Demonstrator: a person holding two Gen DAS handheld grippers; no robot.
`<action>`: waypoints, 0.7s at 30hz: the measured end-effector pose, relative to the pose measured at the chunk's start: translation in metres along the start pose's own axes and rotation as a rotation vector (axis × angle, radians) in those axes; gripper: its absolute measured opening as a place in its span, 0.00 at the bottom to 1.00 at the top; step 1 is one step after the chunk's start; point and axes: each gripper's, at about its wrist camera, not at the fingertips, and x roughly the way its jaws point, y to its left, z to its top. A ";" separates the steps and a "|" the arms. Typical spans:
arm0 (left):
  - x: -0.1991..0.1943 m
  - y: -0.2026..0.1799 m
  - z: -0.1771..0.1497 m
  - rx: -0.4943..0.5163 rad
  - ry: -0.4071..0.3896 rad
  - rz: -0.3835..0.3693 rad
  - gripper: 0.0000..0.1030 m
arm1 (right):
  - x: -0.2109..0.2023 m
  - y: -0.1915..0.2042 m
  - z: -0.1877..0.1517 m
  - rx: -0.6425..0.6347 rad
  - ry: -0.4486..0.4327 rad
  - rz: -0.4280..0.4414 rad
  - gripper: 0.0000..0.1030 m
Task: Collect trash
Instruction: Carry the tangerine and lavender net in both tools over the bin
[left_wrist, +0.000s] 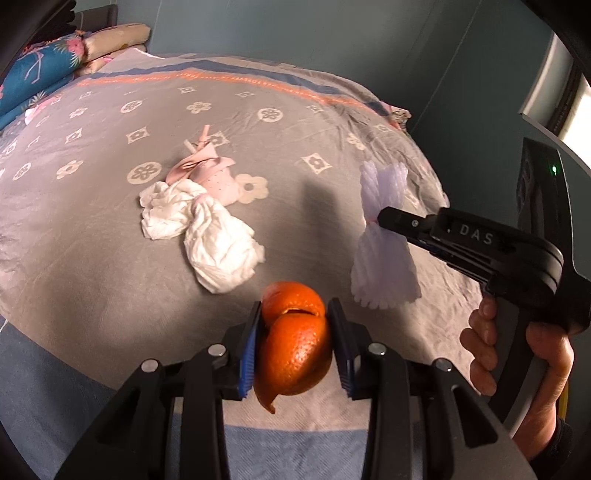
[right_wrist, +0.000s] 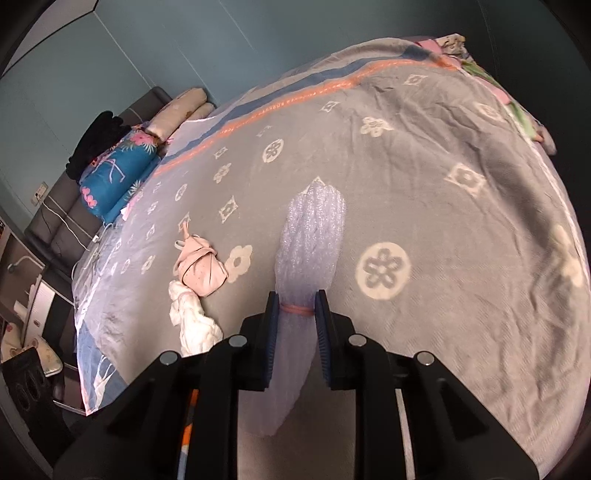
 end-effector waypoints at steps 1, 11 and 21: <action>-0.003 -0.001 -0.001 0.007 -0.004 -0.003 0.32 | -0.006 -0.002 -0.003 0.000 -0.008 0.001 0.18; -0.042 -0.015 -0.014 0.036 -0.085 -0.034 0.32 | -0.076 -0.024 -0.026 0.076 -0.084 0.075 0.18; -0.109 -0.052 -0.019 0.065 -0.191 -0.071 0.32 | -0.180 -0.004 -0.037 -0.016 -0.170 0.053 0.18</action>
